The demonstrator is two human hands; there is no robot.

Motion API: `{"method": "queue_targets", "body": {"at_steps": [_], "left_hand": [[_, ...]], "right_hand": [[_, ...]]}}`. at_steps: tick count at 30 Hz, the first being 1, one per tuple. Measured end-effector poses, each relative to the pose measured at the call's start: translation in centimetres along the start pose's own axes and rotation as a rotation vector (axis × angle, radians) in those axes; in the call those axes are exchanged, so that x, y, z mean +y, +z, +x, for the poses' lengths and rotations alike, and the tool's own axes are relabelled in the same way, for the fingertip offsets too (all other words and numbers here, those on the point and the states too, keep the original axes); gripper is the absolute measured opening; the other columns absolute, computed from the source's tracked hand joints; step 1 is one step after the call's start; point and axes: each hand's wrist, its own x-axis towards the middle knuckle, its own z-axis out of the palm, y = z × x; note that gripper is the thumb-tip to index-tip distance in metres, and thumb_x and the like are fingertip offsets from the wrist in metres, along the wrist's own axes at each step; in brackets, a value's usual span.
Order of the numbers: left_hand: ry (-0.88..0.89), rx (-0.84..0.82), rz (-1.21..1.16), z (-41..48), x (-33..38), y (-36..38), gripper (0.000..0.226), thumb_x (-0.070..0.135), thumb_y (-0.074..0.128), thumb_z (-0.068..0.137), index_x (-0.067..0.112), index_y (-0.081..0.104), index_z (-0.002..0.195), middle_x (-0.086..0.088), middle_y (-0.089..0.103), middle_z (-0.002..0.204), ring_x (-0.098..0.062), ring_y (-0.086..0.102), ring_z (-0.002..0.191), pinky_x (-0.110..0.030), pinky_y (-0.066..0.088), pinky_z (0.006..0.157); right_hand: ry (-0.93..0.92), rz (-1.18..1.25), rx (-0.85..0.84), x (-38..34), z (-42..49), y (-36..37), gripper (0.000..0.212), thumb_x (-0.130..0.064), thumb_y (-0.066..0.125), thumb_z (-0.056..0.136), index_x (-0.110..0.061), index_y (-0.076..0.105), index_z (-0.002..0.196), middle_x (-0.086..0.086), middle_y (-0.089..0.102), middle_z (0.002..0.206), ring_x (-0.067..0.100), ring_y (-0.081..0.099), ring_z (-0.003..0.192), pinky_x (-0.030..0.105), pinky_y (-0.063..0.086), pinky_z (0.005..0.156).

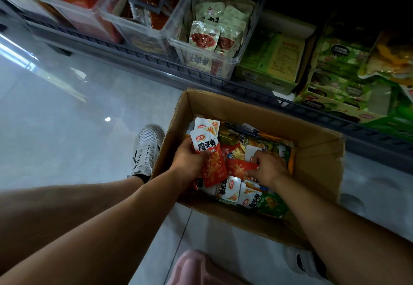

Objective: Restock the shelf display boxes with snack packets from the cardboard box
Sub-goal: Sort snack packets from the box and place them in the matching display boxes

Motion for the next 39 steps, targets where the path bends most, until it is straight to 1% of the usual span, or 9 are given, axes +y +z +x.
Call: {"method": "queue_targets", "body": {"at_steps": [3,7,12,17,21,24,32,36,39], "left_hand": [[0.014,0.007,0.004,0.1,-0.1,-0.1,0.048,0.012,0.067,0.098,0.023,0.051,0.142,-0.005,0.063,0.137,-0.028,0.061,0.126,-0.028,0.053,0.067],[0.024,0.008,-0.015,0.0,0.2,-0.1,0.048,0.014,0.066,0.099,0.022,0.051,0.144,-0.004,0.065,0.134,-0.025,0.065,0.117,-0.026,0.055,0.061],[0.078,-0.072,-0.016,-1.0,0.6,0.2,0.036,0.018,0.061,0.103,0.023,0.052,0.137,-0.002,0.069,0.123,-0.015,0.068,0.101,-0.029,0.056,0.073],[0.102,-0.158,-0.024,-2.7,1.8,0.4,0.034,0.019,0.057,0.105,0.028,0.052,0.137,-0.006,0.069,0.126,-0.025,0.071,0.110,-0.045,0.060,0.091],[0.104,-0.251,-0.046,-3.9,2.3,0.3,0.029,0.028,0.057,0.105,0.027,0.055,0.134,-0.005,0.074,0.120,-0.024,0.075,0.102,-0.043,0.061,0.089],[0.144,-0.285,-0.004,-4.6,2.7,0.2,0.034,0.033,0.057,0.104,0.024,0.057,0.137,-0.003,0.076,0.117,-0.021,0.076,0.102,-0.045,0.060,0.093],[0.184,-0.410,0.102,-5.8,3.0,0.4,0.068,0.020,0.084,0.083,0.028,0.050,0.141,-0.001,0.073,0.121,-0.017,0.075,0.102,-0.036,0.063,0.082],[0.188,-0.422,0.128,-5.8,3.2,0.7,0.065,0.008,0.079,0.087,0.025,0.049,0.142,-0.004,0.070,0.124,-0.022,0.072,0.108,-0.038,0.064,0.080],[0.160,-0.375,0.071,-5.7,3.5,0.6,0.058,0.006,0.076,0.090,0.030,0.049,0.135,-0.003,0.070,0.122,-0.026,0.072,0.108,-0.045,0.061,0.088]], "right_hand": [[0.011,0.303,0.028,-0.5,-0.6,-1.1,0.026,-0.033,0.079,0.084,-0.027,0.053,0.085,-0.004,0.062,0.099,0.016,0.060,0.085,0.030,0.049,0.068],[-0.055,0.417,0.117,-1.0,-3.0,-3.7,0.022,-0.026,0.075,0.089,-0.028,0.054,0.096,-0.011,0.060,0.104,0.015,0.065,0.091,0.027,0.048,0.059],[-0.067,0.684,0.058,-1.2,-5.3,-6.8,0.019,-0.020,0.073,0.091,-0.030,0.062,0.103,-0.002,0.070,0.105,0.011,0.067,0.085,0.022,0.047,0.058],[0.039,1.138,-0.055,-1.0,-7.5,-8.4,0.025,-0.011,0.063,0.096,-0.019,0.064,0.120,0.014,0.073,0.108,0.027,0.072,0.086,0.039,0.057,0.072],[-0.024,1.084,-0.381,-0.3,-8.8,-9.6,0.051,0.005,0.067,0.087,-0.028,0.061,0.125,0.015,0.070,0.118,0.030,0.071,0.102,0.042,0.059,0.084],[-0.063,0.812,-0.438,-0.7,-9.6,-10.4,0.058,0.004,0.074,0.082,-0.039,0.065,0.120,0.012,0.068,0.119,0.027,0.069,0.107,0.043,0.058,0.091],[-0.157,0.525,-0.055,-2.8,-10.6,-12.3,0.048,-0.011,0.089,0.071,-0.023,0.064,0.110,0.000,0.069,0.104,0.012,0.069,0.089,0.022,0.056,0.064],[-0.087,0.773,0.216,-3.9,-10.1,-11.6,0.054,-0.014,0.090,0.070,-0.019,0.059,0.114,0.004,0.068,0.100,0.019,0.070,0.085,0.033,0.057,0.066],[-0.032,1.149,0.221,-4.0,-9.8,-10.5,0.050,-0.012,0.084,0.078,-0.010,0.060,0.121,0.010,0.072,0.101,0.021,0.073,0.083,0.034,0.058,0.068]]}}
